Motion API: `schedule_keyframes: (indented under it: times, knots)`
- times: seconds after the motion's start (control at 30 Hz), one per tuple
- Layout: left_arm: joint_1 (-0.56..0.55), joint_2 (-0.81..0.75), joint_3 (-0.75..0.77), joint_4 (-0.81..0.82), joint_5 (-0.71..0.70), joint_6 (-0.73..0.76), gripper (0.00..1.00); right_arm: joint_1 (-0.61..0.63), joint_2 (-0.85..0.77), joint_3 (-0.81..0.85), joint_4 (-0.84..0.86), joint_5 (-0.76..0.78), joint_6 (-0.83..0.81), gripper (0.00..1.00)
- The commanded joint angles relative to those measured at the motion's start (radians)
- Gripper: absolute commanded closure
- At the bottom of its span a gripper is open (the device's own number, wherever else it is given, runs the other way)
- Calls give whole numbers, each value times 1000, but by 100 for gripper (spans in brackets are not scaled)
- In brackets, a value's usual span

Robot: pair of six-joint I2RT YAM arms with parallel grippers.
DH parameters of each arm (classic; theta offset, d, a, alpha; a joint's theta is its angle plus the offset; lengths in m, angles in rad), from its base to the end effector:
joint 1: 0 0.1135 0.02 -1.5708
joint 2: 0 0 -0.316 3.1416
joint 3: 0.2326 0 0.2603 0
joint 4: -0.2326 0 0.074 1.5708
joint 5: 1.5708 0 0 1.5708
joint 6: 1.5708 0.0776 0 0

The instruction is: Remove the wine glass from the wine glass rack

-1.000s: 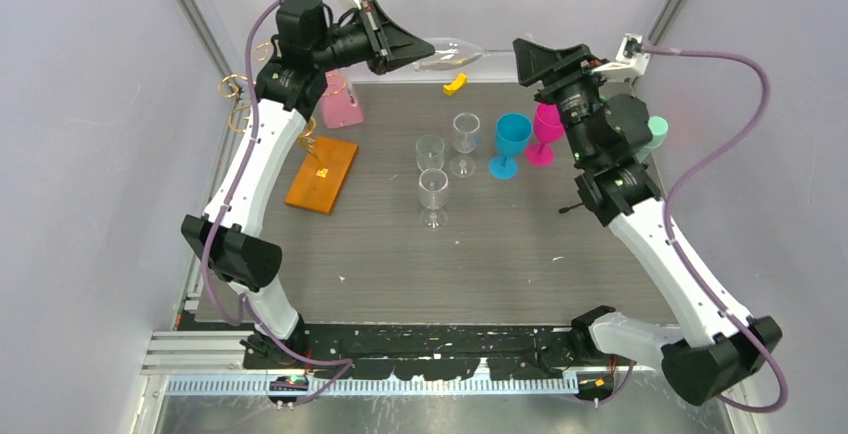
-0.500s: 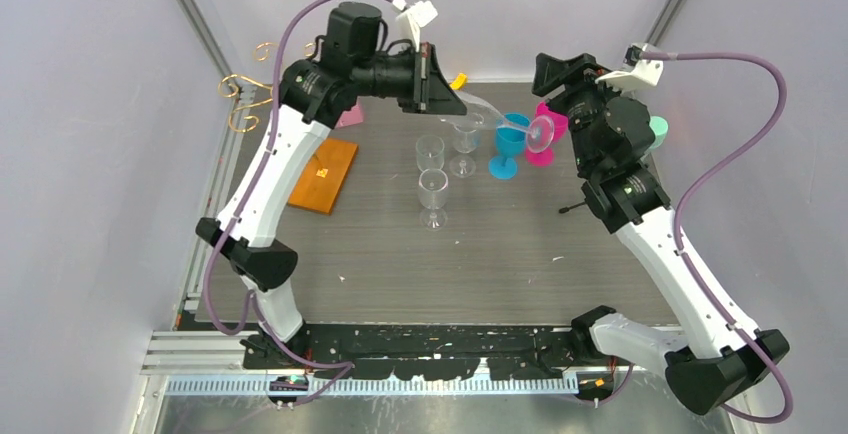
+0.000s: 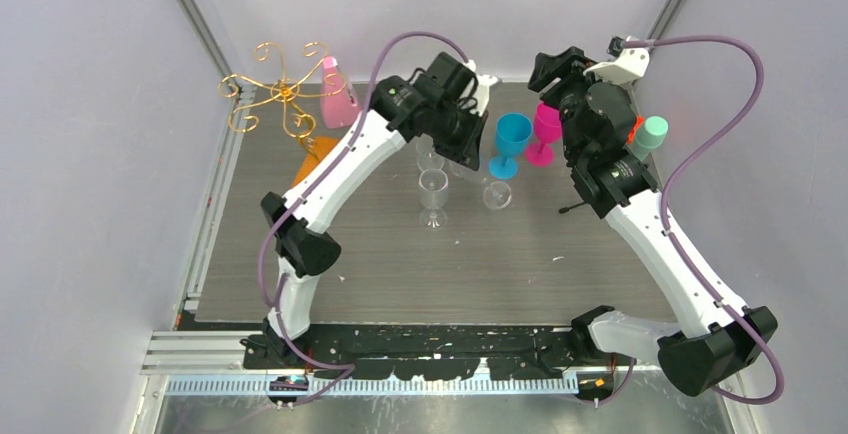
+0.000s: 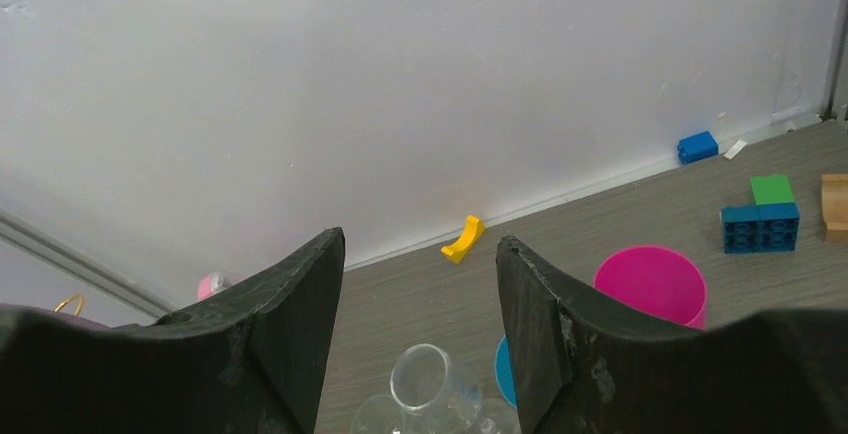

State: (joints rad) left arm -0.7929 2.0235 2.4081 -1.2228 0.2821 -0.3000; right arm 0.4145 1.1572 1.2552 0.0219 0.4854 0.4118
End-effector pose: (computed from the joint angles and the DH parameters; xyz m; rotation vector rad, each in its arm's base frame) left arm 0.3143 -0.3499 0.4379 0.7529 2.4265 -0.8135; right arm 0.2716 0.0800 0.5044 0.3942 1.4191 0.3206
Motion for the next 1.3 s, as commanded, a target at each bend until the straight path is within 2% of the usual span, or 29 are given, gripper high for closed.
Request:
schedule_keyframes:
  times: [0.0,0.17,0.57,0.67,0.77,1.2,1.27]
  knots:
    - [-41,16,54,-50,-158,73,100,-9,2,61,63,53,-48,38]
    - [-81,59,52,-79,-232,113,100,-12,16,61,63,50,-47,38]
    - [-124,132,60,-105,-272,147,99,-24,26,65,58,44,-51,38]
    - [-129,143,64,-106,-288,144,93,-26,19,61,57,45,-55,38]
    - [-131,152,66,-109,-312,131,82,-28,9,56,51,47,-57,38]
    - [-132,146,122,-81,-260,86,51,-34,-17,46,39,50,-67,38]
    - [-131,132,134,-68,-255,78,44,-34,-19,46,39,50,-65,38]
